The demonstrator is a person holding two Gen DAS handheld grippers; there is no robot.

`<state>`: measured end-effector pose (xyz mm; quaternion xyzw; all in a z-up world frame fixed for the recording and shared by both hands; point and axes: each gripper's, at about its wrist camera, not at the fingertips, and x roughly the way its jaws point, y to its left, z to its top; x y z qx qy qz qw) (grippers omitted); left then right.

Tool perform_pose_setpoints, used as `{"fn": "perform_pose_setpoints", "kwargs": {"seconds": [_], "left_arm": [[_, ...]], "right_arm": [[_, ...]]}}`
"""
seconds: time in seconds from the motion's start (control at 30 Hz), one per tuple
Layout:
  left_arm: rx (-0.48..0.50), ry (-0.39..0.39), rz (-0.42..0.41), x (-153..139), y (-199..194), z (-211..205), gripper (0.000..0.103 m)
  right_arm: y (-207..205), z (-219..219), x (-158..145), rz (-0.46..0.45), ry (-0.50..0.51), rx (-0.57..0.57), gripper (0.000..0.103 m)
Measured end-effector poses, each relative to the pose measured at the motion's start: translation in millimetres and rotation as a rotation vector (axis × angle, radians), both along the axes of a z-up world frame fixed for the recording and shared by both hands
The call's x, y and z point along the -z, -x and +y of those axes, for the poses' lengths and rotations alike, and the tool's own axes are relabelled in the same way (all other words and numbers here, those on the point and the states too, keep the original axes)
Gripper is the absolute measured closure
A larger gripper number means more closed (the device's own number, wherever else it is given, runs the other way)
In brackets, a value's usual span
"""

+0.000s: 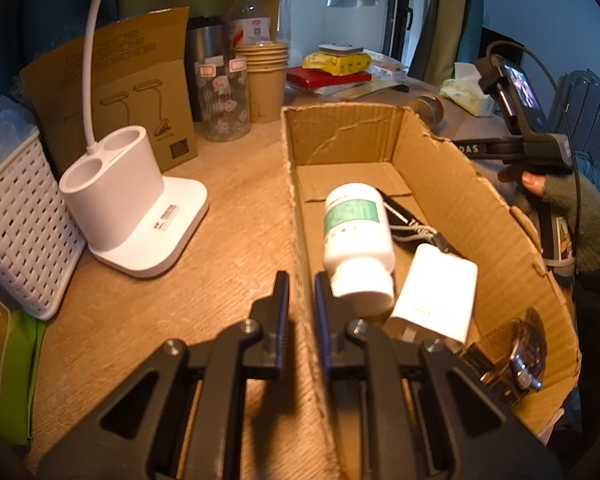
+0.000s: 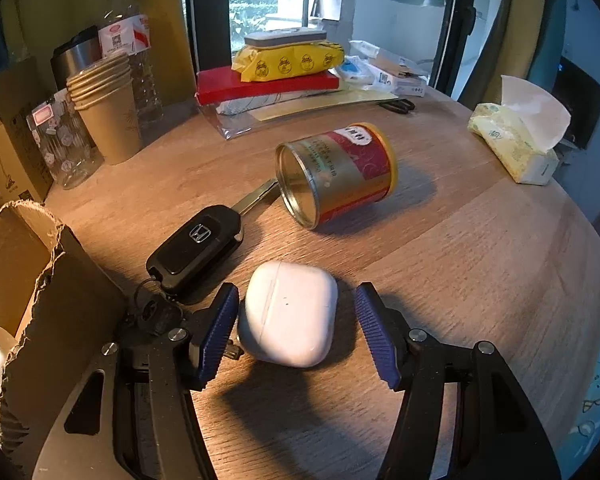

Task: Organize rigid objects
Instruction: 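Move the right tool back to the white earbud case and close on it, then carry the earbud case into the box and release it with the right tool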

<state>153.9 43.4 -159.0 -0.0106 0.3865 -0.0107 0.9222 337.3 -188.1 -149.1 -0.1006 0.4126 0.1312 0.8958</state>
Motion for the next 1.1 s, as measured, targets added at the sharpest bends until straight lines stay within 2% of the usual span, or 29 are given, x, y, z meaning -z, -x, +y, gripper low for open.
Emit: {"fn": "perform_pose_setpoints", "kwargs": {"seconds": [0.03, 0.07, 0.5, 1.1], "left_arm": [[0.000, 0.000, 0.000, 0, 0, 0, 0.088], [0.000, 0.000, 0.000, 0, 0, -1, 0.088], [0.000, -0.001, 0.000, 0, 0, 1, 0.088], [-0.003, -0.018, -0.008, -4, 2, -1, 0.088]], "right_arm": [[0, 1, 1, 0.002, 0.004, -0.005, 0.048], [0, 2, 1, 0.001, 0.007, -0.008, 0.049], [8, -2, -7, -0.008, -0.020, -0.007, 0.050], [53, 14, -55, -0.094, -0.059, -0.079, 0.050]]}}
